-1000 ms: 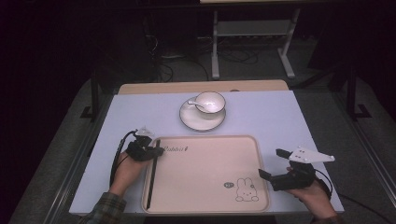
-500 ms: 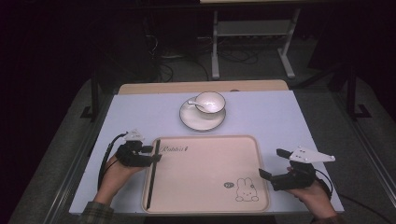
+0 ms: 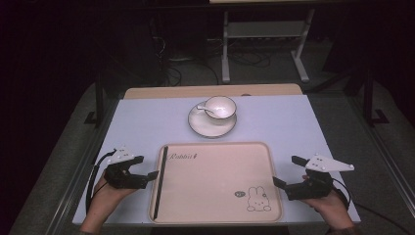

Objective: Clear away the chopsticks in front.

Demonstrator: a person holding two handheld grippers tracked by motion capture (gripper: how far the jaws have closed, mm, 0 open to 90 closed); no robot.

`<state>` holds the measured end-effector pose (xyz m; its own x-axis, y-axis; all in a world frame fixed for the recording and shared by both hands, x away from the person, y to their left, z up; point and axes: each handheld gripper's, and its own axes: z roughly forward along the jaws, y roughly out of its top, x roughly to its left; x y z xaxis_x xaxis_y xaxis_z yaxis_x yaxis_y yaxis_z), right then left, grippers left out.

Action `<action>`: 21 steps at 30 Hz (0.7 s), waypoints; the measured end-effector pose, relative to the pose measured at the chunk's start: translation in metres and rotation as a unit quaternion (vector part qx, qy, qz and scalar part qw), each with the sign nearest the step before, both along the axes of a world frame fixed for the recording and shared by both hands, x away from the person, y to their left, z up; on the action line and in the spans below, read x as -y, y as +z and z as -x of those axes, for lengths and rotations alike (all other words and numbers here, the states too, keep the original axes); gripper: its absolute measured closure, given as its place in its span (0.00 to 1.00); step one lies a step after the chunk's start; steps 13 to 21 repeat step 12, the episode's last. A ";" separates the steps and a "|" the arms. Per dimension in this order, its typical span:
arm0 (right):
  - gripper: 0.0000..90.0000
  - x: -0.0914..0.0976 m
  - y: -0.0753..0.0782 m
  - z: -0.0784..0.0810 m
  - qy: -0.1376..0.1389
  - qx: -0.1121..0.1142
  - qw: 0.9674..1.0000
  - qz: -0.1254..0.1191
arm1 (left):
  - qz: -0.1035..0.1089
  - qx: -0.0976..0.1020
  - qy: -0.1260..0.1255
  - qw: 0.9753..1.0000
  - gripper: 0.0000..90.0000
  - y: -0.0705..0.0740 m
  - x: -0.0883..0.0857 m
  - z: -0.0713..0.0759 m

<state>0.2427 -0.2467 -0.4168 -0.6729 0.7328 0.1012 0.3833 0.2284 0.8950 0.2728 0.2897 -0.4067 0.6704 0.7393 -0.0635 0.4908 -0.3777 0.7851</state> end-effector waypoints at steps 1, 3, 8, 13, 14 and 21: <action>0.00 0.000 0.000 0.000 -0.001 0.000 1.000 0.000 | 0.003 0.005 0.003 1.000 0.18 0.000 -0.002 0.003; 0.00 0.000 0.000 0.000 -0.001 0.001 1.000 0.000 | 0.008 0.010 0.005 1.000 0.17 0.000 -0.006 0.008; 0.00 0.000 0.000 0.000 0.001 0.002 1.000 0.001 | 0.004 0.008 0.007 1.000 0.17 -0.003 -0.011 0.013; 0.00 0.000 0.000 0.000 0.002 0.003 1.000 0.001 | 0.004 0.009 0.007 1.000 0.17 -0.004 -0.011 0.013; 0.00 0.000 0.000 0.000 0.002 0.003 1.000 0.001 | 0.004 0.009 0.007 1.000 0.17 -0.004 -0.011 0.013; 0.00 0.000 0.000 0.000 0.002 0.003 1.000 0.001 | 0.004 0.009 0.007 1.000 0.17 -0.004 -0.011 0.013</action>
